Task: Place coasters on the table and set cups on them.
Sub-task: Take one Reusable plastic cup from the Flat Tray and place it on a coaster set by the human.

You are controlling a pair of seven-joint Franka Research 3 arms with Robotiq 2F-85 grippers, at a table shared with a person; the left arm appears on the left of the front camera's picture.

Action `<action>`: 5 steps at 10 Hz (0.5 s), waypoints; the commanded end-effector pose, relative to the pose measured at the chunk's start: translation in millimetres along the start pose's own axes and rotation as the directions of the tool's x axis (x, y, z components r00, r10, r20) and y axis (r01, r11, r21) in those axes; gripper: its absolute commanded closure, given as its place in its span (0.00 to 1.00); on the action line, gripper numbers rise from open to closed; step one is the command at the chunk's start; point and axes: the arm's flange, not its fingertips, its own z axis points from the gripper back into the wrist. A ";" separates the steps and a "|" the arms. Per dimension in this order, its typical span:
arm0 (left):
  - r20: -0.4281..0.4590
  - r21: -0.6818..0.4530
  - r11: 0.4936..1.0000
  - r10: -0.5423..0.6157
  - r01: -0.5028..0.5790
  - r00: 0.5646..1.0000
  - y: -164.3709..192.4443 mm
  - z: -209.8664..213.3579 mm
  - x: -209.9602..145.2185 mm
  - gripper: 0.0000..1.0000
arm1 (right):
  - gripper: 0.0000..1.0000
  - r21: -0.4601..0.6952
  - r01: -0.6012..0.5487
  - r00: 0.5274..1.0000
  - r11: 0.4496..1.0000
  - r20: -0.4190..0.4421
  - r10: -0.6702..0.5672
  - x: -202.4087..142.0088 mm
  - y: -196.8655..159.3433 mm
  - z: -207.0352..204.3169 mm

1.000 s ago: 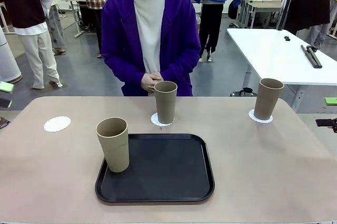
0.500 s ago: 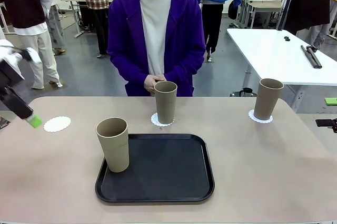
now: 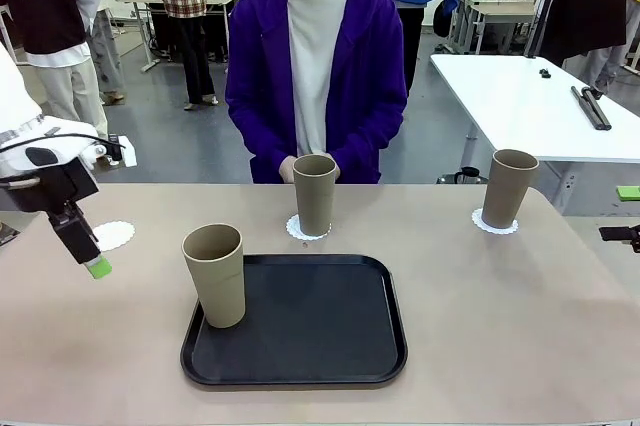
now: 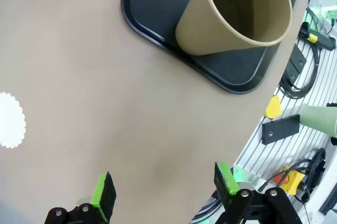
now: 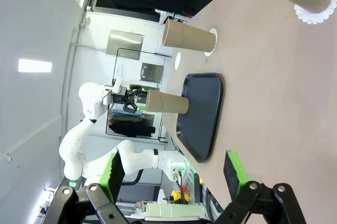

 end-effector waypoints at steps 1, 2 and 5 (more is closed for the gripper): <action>0.008 0.020 1.000 -0.011 0.011 1.000 -0.8 8.0 -2.4 0.00 | 0.00 0.004 -0.003 1.000 1.000 0.002 0.003 -1.4 1.3 -0.4; 0.008 0.020 1.000 -0.011 0.011 1.000 -0.8 8.0 -2.4 0.00 | 0.00 0.004 -0.003 1.000 1.000 0.002 0.003 -1.4 1.3 -0.4; 0.015 -0.001 1.000 -0.004 0.004 1.000 0.4 4.5 -1.0 0.00 | 0.00 0.004 -0.003 1.000 1.000 0.002 0.003 -1.4 1.3 -0.4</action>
